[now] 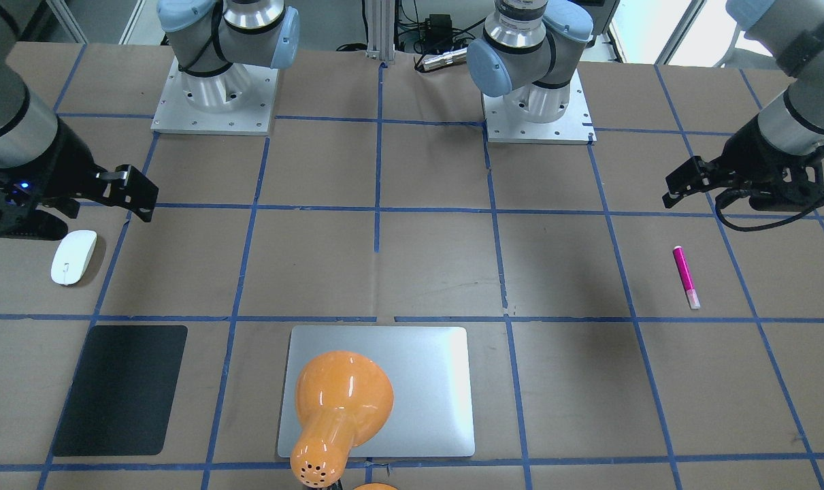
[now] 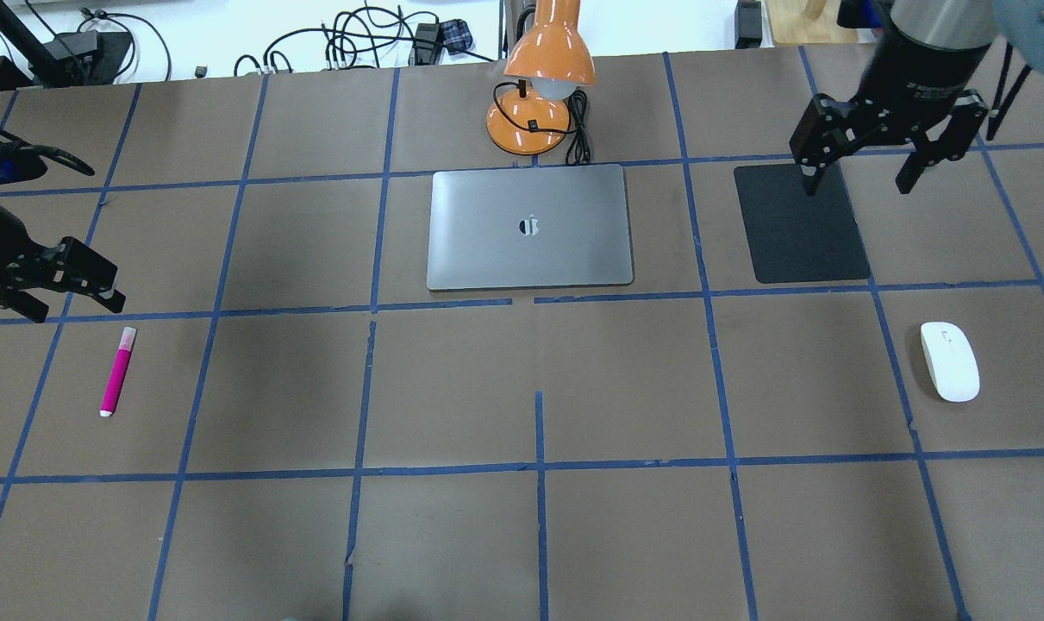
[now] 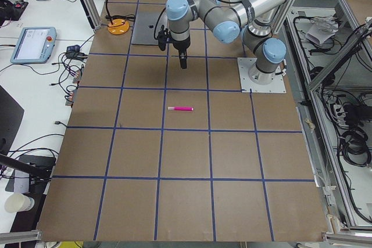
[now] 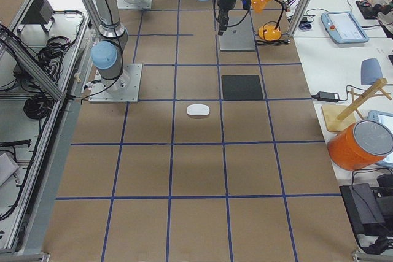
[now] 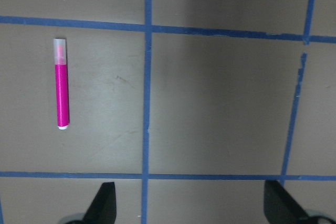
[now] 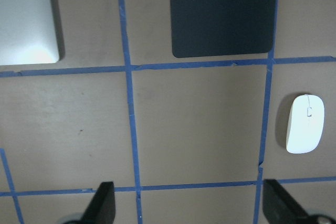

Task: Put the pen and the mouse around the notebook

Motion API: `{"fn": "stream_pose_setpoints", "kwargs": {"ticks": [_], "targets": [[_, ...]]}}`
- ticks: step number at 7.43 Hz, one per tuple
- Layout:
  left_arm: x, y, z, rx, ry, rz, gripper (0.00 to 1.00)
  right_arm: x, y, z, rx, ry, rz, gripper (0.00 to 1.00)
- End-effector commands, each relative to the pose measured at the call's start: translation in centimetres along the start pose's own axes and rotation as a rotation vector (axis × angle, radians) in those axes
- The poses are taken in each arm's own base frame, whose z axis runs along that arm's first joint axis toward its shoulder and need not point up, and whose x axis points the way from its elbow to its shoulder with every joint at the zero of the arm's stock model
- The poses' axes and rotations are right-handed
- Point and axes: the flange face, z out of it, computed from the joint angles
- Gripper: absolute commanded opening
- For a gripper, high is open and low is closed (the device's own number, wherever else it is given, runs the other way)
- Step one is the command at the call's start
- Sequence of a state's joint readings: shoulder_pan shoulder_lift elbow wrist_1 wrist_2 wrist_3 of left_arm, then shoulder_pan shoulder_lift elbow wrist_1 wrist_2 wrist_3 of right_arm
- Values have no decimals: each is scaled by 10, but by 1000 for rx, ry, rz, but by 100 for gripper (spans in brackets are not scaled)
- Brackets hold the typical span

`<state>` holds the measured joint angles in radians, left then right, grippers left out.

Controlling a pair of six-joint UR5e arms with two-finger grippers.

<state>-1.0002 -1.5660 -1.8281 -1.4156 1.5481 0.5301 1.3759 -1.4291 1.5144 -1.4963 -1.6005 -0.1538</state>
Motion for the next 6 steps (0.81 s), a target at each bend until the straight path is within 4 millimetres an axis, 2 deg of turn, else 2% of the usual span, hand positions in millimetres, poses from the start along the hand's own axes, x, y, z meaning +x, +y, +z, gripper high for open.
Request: {"fn": "stream_pose_setpoints", "kwargs": {"ticks": [1,2,3,4,5,6], "targets": [[-46,-5,18,30,-16,32,100,101,-1,65,-44,-15,90,100],[-54,-12,27,40,-39,66,100,139,0,119,-42,-6,147,100],[-59,-14,35,23,-59,73,100,154,2,160,37,79,92,100],[-59,-14,42,11,-50,82,100,161,13,197,96,116,52,100],[-59,-13,54,-2,-42,79,100,178,35,231,64,96,97,100],[-63,-15,66,12,-53,76,100,185,55,256,16,64,118,100]]}}
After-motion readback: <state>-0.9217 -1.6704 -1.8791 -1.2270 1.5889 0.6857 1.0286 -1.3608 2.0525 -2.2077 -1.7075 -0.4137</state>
